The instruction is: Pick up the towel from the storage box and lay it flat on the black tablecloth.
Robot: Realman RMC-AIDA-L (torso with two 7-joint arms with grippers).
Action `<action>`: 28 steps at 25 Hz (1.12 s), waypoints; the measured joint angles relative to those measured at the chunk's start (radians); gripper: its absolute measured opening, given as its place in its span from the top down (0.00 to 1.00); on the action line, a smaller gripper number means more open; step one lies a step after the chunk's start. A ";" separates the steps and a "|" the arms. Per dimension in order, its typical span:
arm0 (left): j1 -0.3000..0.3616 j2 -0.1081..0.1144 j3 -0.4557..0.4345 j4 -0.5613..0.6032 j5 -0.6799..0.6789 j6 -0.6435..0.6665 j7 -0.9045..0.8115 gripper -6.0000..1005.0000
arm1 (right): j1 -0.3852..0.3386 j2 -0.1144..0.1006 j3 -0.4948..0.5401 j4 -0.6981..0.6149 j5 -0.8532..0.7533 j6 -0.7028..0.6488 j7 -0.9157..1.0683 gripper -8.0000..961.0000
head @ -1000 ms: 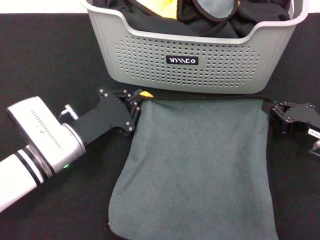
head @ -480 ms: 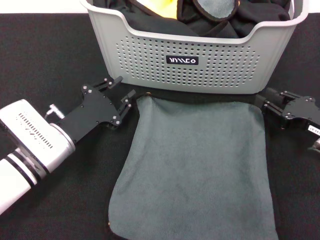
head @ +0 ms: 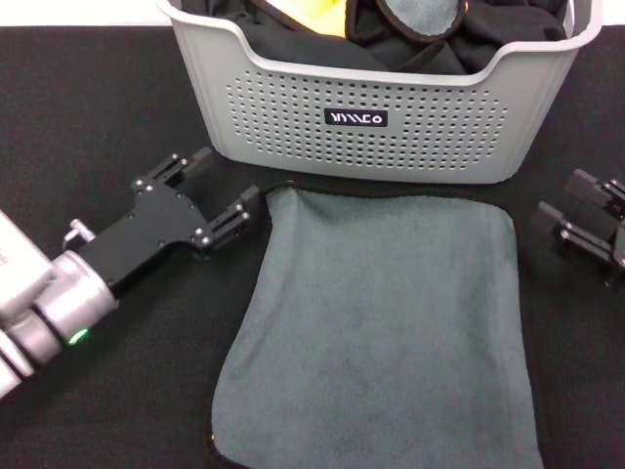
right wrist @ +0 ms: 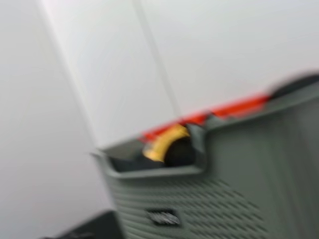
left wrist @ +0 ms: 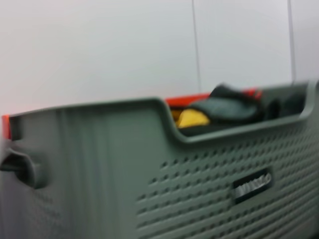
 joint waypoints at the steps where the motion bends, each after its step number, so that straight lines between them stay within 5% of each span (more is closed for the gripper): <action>1: 0.001 0.015 0.001 0.000 0.031 0.041 -0.058 0.33 | -0.001 -0.005 -0.003 -0.003 -0.005 0.050 -0.019 0.32; 6: -0.024 0.104 0.003 0.000 0.221 0.311 -0.352 0.28 | 0.030 -0.036 -0.010 0.017 -0.127 0.247 -0.032 0.19; 9: -0.057 0.125 0.003 0.027 0.352 0.494 -0.439 0.29 | 0.060 -0.048 -0.011 0.044 -0.201 0.311 -0.013 0.19; 15: -0.073 0.112 -0.002 0.114 0.474 0.548 -0.521 0.29 | 0.104 -0.039 -0.012 0.101 -0.298 0.334 0.047 0.19; 28: -0.076 0.103 -0.006 0.124 0.478 0.554 -0.528 0.29 | 0.099 -0.027 -0.024 0.113 -0.305 0.337 0.031 0.19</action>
